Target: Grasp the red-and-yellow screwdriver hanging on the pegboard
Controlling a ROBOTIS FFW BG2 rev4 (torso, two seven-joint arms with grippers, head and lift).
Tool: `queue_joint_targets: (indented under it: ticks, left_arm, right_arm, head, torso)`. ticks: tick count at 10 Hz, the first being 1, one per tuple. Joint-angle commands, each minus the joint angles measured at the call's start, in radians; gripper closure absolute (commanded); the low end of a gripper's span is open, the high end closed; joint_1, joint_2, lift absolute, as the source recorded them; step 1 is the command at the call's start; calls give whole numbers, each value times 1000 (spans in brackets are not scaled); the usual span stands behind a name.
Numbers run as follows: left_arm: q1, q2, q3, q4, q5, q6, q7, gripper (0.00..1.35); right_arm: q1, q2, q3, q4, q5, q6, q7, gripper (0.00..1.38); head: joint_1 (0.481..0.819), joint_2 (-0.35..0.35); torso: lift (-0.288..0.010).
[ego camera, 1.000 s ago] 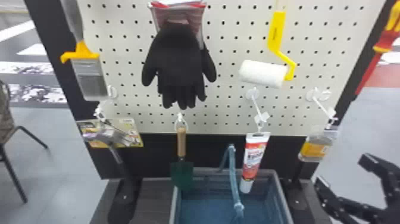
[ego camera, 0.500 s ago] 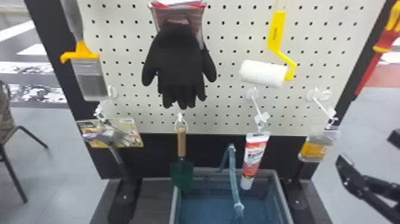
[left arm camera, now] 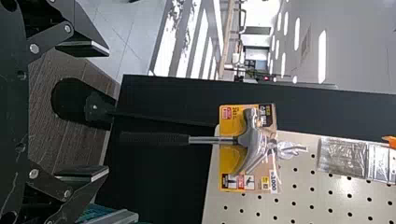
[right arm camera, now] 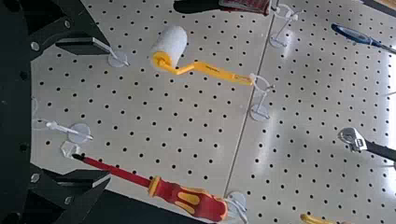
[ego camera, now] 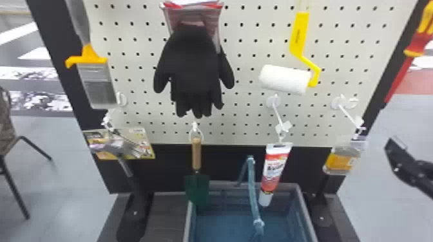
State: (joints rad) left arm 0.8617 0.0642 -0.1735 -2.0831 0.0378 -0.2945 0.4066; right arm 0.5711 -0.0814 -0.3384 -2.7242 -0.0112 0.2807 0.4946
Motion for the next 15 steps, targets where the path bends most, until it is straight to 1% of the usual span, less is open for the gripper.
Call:
queue_joint_targets:
  ticks: [1, 5, 8, 12, 13, 14, 15]
  left_arm:
    - [0, 0, -1, -2, 2, 3, 0, 383]
    - [-2, 2, -4, -2, 5, 9, 0, 383]
    - [-6, 6, -11, -4, 10, 20, 0, 383]
    - [-9, 8, -14, -9, 11, 26, -2, 383]
    - [-9, 8, -14, -9, 11, 28, -2, 383]
    - [-11, 8, -15, -9, 11, 28, -2, 383]
    - [-13, 8, -17, -9, 11, 29, -3, 383]
  right_arm:
    - [-23, 0, -28, -14, -1, 0, -1, 332]
    - [-77, -1, -82, -28, 10, 15, 5, 329]
    - [-124, -3, -125, -33, 43, 15, 10, 329]
    - [-180, -6, -183, 21, 53, -1, 7, 329]
    - [-184, -5, -186, 33, 47, -8, -11, 329]
    - [-180, 0, -186, 45, 28, -17, -47, 329]
    - [-186, 8, -186, 67, 11, -24, -64, 329]
  head:
    - [549, 0]
    - [549, 0]
    - [549, 0]
    - [549, 0]
    - [549, 0]
    - [549, 0]
    - [549, 0]
  torso:
    - [-100]
    - [-100]
    - [-100]
    - [-100]
    - [-100]
    - [-100]
    - [-100]
